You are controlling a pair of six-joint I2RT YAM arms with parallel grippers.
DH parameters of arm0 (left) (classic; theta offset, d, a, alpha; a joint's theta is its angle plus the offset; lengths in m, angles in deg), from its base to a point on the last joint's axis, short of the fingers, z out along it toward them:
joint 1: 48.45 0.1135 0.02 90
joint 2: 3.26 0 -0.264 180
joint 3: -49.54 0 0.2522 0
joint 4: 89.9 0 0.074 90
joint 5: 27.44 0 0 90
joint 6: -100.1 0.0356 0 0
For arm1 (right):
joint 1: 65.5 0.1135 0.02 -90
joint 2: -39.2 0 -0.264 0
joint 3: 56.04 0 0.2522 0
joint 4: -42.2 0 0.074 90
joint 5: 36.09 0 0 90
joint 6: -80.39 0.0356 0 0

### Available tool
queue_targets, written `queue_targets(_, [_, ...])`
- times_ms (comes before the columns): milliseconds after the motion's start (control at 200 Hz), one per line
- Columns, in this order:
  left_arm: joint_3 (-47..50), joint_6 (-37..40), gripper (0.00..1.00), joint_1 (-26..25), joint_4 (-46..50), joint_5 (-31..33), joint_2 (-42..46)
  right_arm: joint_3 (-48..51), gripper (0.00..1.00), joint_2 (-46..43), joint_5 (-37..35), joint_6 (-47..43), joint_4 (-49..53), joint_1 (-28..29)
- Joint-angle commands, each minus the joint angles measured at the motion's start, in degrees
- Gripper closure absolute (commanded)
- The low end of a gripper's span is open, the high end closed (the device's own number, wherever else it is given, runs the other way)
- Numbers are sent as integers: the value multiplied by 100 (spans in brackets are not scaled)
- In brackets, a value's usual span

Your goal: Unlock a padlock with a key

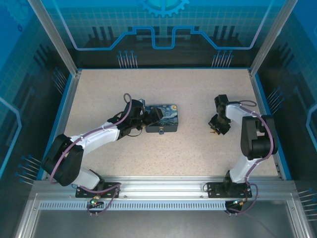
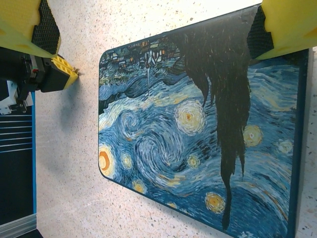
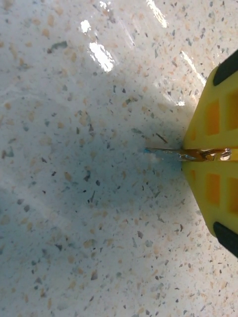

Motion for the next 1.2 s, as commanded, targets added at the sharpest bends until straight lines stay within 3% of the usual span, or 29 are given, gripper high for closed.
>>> queue_targets(0, [-100,6,1,-48,-18,-147,34,306,100,-74,43,72,137,47])
queue_targets(305, [145,-724,1,-46,-388,-445,582,726,100,-1092,802,72,-263,233])
queue_targets(485, [33,-993,1,-51,-666,-873,735,601,100,-1800,1182,474,-570,1001])
queue_targets(660, [-537,-1069,2,-90,-603,-1353,347,-174,100,-1678,1109,800,-608,1873])
queue_targets(910, [-904,-1382,28,-185,-1212,-1704,-447,-994,100,-1316,1076,1146,-753,2484])
queue_targets(1196, [-969,-1672,40,-344,-1619,-1392,-804,-1166,100,-1186,1182,1238,-858,2628])
